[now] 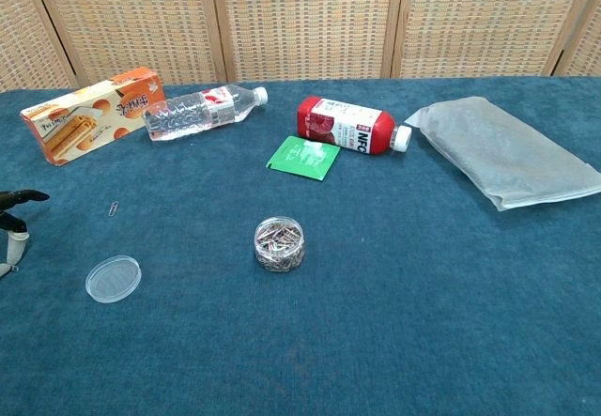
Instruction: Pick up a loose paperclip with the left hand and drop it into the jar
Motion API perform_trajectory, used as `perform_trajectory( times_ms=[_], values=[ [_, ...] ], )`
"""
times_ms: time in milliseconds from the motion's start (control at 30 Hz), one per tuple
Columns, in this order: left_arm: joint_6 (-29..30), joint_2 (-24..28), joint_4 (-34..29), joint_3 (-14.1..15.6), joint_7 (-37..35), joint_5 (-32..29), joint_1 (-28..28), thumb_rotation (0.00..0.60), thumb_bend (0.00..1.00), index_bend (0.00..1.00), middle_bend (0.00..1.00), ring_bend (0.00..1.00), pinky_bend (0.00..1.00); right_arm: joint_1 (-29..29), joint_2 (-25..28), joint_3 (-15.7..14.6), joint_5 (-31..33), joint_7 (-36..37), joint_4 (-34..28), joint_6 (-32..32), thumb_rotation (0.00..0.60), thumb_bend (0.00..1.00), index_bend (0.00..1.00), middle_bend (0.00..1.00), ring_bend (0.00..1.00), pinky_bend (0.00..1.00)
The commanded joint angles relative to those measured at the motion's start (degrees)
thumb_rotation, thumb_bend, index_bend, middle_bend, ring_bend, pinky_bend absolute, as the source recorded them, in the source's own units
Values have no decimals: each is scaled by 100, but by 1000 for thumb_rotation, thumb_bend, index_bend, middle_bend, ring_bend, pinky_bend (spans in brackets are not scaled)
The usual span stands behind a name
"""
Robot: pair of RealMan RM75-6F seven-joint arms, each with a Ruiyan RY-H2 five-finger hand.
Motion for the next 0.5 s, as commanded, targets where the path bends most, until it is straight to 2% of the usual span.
perform_trajectory(
  times_ms=[33,400,500],
  values=[
    [52,28,-39,-8,-37,15,7,600,438,706,0,0,0,1,1,-3,2,-2,-3,-5,600,0,0,0,0,0],
    [456,298,-483,-94,-96,130,30,600,438,706,0,0,0,1,27,-1,24,31,-19,-12,600,0,0,0,0,0],
    [594,445,-833,-195,-114,175,-30,600,438,706,0,0,0,-2,39,6,33,51,-28,-3,600,0,0,0,0,0]
  ],
)
